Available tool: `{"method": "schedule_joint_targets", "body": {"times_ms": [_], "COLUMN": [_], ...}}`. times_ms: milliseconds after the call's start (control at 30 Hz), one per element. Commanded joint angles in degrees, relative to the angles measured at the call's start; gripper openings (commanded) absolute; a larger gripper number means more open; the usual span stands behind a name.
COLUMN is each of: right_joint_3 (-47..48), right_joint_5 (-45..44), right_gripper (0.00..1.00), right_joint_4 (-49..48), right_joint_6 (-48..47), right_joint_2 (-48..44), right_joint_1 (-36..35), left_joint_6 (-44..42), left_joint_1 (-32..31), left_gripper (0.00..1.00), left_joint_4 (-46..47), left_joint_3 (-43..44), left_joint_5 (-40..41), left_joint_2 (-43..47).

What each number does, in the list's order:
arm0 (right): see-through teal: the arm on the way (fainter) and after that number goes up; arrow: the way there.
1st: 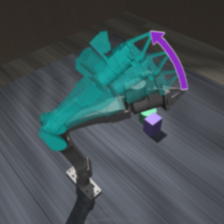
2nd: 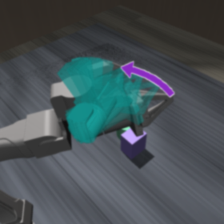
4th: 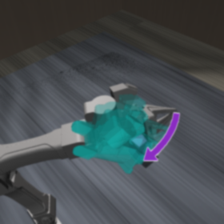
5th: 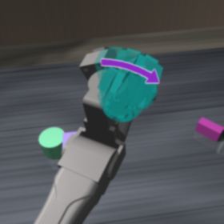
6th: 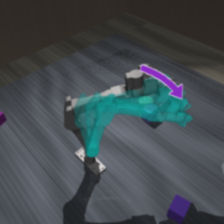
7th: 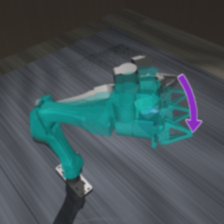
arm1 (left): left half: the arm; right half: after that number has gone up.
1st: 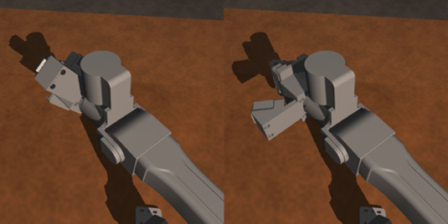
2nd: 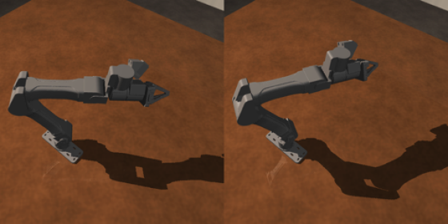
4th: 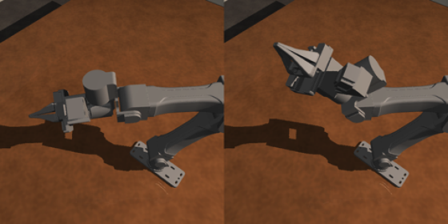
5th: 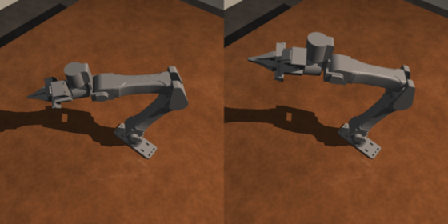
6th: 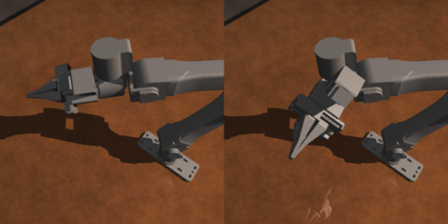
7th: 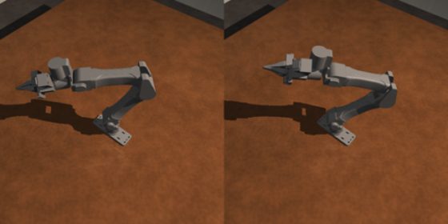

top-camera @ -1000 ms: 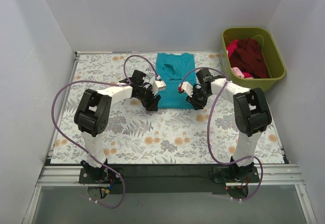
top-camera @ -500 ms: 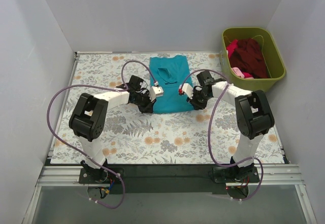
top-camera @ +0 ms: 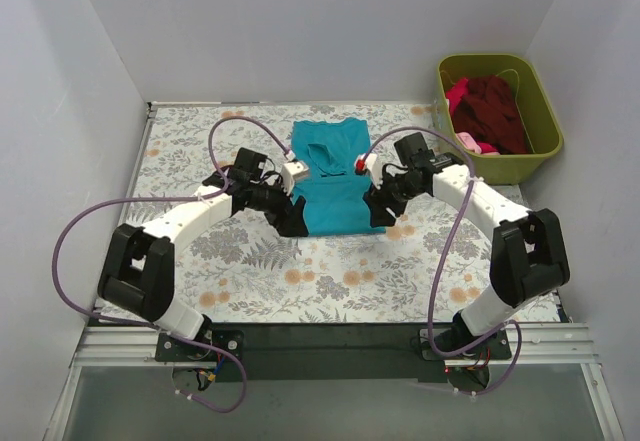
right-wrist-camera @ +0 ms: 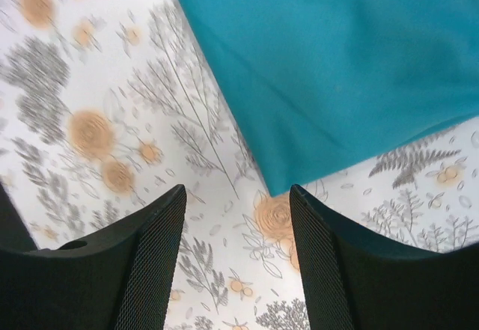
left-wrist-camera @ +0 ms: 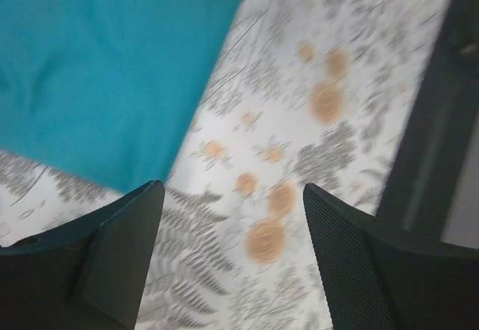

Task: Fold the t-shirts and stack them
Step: Fold the tshirt

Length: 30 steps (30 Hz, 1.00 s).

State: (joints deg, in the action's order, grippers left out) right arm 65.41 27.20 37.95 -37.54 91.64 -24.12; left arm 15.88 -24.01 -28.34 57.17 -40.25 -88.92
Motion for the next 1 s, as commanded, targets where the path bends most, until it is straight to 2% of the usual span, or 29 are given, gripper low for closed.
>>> {"method": "schedule_joint_targets", "body": {"times_ms": [0, 33, 67, 100, 167, 400, 633, 833, 967], "right_joint_3": [4.64, 5.25, 5.52, 5.43, 5.08, 6.14, 2.54, 0.60, 0.42], "right_joint_5": [14.23, 16.98, 19.79, 24.69, 28.16, 34.50, 32.48, 28.53, 30.18], "right_gripper": [0.65, 0.65, 0.65, 0.65, 0.63, 0.57, 0.50, 0.49, 0.49], "right_joint_4": [0.72, 0.28, 0.02, -0.94, -4.72, -10.88, -13.08, -13.52, -12.56], "right_joint_6": [11.24, 15.78, 17.66, 20.11, 26.36, 36.65, 37.10, 36.14, 35.52], "right_joint_2": [-0.68, 0.20, 1.34, 3.62, 5.91, 14.87, 21.38, 26.22, 26.23], "right_joint_1": [0.21, 0.21, 0.21, 0.21, 0.04, 0.12, 1.09, 5.39, 6.28], "left_joint_6": [19.67, 23.98, 32.55, 36.03, 44.18, 59.07, 61.47, 62.17, 62.08], "left_joint_1": [-0.07, -0.33, -0.68, -1.12, -2.62, -4.20, -3.77, 0.01, 0.45], "left_gripper": [0.75, 0.76, 0.76, 0.77, 0.77, 0.78, 0.78, 0.78, 0.78], "left_joint_4": [6.06, 8.97, 11.96, 17.65, 22.16, 33.59, 37.13, 38.27, 38.44], "left_joint_3": [1.02, -0.11, -0.73, -1.35, -2.06, -3.02, -7.68, -10.67, -11.11], "left_joint_5": [-14.46, -15.81, -16.78, -17.75, -17.50, -18.63, -16.62, -15.21, -16.96], "left_joint_2": [2.27, 1.57, 1.13, 0.51, -2.20, -11.43, -16.53, -19.88, -19.10]}}
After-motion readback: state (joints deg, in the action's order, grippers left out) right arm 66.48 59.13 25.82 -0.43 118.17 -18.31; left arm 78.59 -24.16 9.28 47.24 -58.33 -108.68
